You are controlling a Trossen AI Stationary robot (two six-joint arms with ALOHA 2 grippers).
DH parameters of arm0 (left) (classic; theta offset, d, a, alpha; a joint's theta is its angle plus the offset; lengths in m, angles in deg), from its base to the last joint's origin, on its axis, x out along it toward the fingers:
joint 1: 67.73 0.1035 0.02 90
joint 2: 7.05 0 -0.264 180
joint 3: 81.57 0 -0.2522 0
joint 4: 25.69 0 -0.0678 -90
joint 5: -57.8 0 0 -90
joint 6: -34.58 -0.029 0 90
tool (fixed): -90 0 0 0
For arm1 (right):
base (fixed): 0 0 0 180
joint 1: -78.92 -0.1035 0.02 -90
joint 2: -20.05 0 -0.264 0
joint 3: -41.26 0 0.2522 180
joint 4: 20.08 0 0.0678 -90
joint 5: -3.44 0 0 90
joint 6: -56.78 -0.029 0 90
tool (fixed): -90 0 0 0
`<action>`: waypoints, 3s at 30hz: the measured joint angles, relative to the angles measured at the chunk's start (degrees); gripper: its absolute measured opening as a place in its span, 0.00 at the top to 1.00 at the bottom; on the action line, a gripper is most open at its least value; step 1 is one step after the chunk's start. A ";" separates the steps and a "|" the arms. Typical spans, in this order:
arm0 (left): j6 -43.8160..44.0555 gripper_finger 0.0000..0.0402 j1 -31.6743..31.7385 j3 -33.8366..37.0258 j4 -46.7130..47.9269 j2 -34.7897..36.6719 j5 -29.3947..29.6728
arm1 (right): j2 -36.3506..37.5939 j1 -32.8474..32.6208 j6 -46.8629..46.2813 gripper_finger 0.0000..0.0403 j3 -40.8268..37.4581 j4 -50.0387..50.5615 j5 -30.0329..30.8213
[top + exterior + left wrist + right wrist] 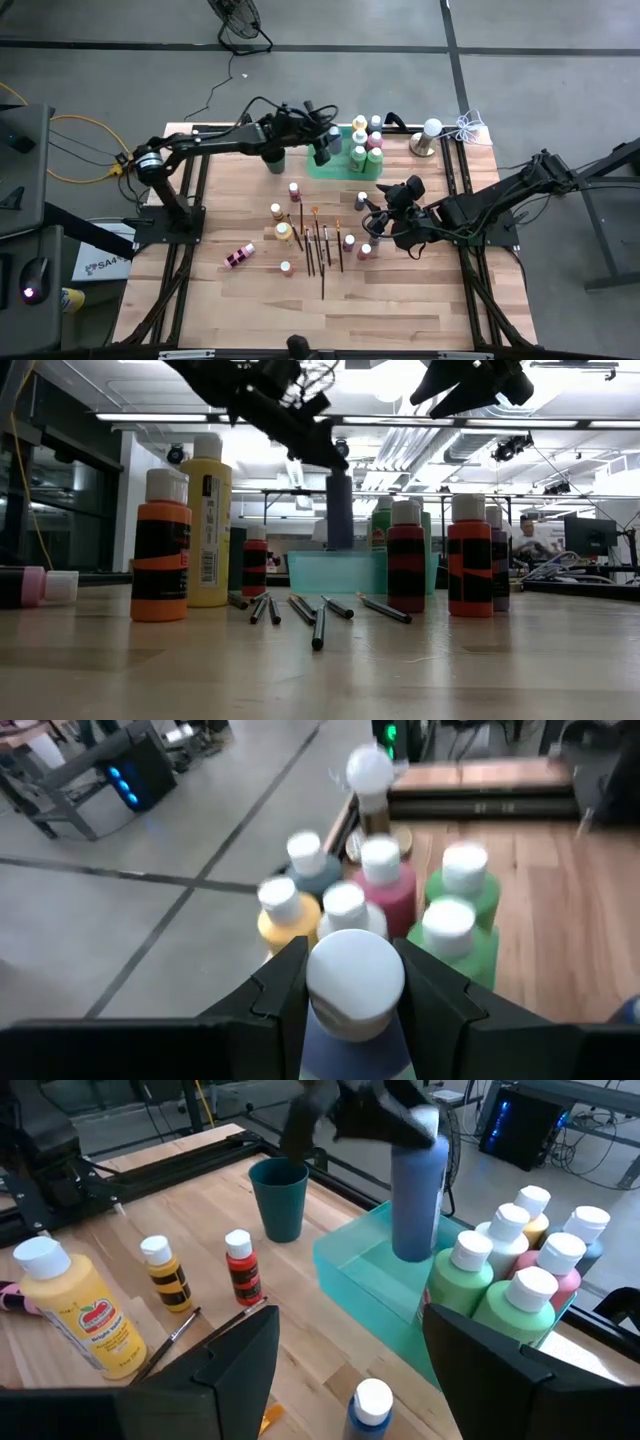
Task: Pick & Place Paint Supplies
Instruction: Put the large blue paint bottle into the green bin, then put the large yellow paint bottle into the green bin
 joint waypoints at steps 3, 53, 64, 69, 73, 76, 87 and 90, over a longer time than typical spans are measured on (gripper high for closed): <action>-1.71 0.71 1.76 0.00 0.23 -1.15 -2.94 | 0.00 0.00 -0.03 0.40 0.00 0.13 -0.10; -7.00 0.71 11.09 -10.56 -5.06 -18.78 -23.41 | 0.00 0.15 0.00 0.40 0.00 0.02 0.07; -5.57 0.70 11.07 -12.74 -4.69 -20.63 -22.55 | -0.44 0.15 0.00 0.40 0.00 0.01 0.09; -5.09 0.62 11.04 -12.68 -4.28 -20.68 -18.68 | -0.55 0.15 0.00 0.40 0.00 0.02 0.05; -5.20 0.58 11.07 -12.66 -4.45 -20.78 -18.65 | -0.55 0.15 0.00 0.40 0.00 0.00 0.04; -4.71 0.55 11.07 -12.63 -5.01 -20.78 -18.44 | -0.55 0.15 0.00 0.40 0.00 0.01 0.05; -4.50 0.32 11.07 -12.59 -4.51 -19.77 -18.04 | -0.55 0.15 0.00 0.40 0.00 0.02 -0.17; -4.51 0.28 11.07 -12.57 -1.52 -17.42 -18.00 | -0.55 0.11 0.00 0.40 0.00 0.04 -0.19</action>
